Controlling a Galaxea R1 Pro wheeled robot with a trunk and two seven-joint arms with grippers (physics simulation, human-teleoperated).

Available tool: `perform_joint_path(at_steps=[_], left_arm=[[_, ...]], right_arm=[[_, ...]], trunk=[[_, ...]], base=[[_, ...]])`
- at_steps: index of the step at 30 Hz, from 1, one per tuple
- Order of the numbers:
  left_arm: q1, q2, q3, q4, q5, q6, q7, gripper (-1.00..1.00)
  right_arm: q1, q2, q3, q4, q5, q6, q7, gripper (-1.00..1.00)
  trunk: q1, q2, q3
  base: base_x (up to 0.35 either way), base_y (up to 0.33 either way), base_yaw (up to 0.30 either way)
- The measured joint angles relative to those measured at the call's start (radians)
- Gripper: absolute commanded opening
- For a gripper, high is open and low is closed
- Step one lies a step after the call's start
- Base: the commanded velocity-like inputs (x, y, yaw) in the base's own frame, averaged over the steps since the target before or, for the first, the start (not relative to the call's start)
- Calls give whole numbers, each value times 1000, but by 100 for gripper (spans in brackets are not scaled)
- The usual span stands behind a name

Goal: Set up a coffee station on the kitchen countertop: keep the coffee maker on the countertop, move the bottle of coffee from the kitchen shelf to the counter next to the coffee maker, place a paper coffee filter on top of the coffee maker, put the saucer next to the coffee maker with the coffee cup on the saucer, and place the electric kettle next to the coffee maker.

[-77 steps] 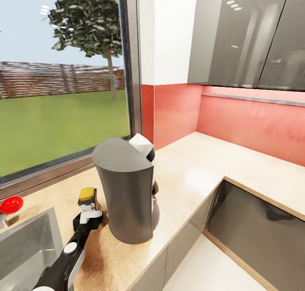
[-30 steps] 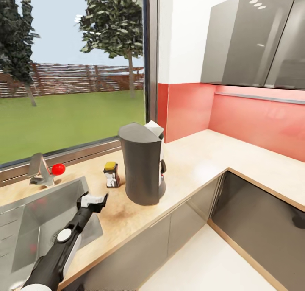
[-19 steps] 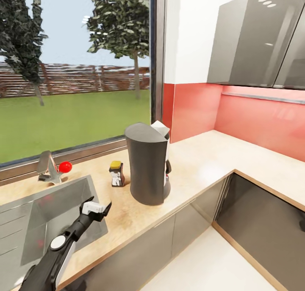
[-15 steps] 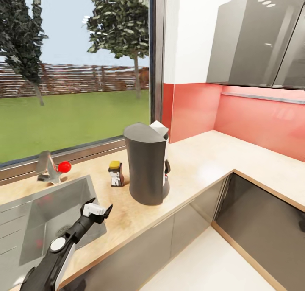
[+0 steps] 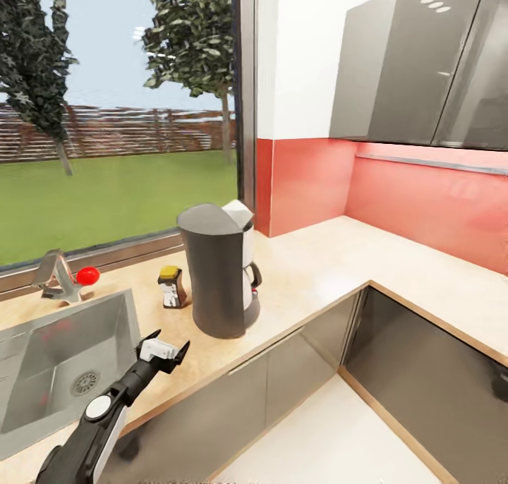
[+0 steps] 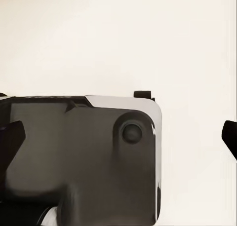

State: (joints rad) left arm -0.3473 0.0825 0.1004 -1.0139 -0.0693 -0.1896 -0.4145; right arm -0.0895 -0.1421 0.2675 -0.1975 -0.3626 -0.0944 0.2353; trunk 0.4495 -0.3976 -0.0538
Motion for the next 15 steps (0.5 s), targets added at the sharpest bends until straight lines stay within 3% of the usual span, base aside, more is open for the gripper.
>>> perform_joint_path(at_steps=[5,15], left_arm=[[0,-2,0,0,0,0,0,100],[3,-4,-1,-1,2,0,-2,100]], right_arm=[[0,0,-1,0,0,0,0,100],[0,2,-1,0,0,0,0,100]], trunk=[[0,0,0],[0,0,0]], base=[[-187,-239,99],[-248,-203,259]])
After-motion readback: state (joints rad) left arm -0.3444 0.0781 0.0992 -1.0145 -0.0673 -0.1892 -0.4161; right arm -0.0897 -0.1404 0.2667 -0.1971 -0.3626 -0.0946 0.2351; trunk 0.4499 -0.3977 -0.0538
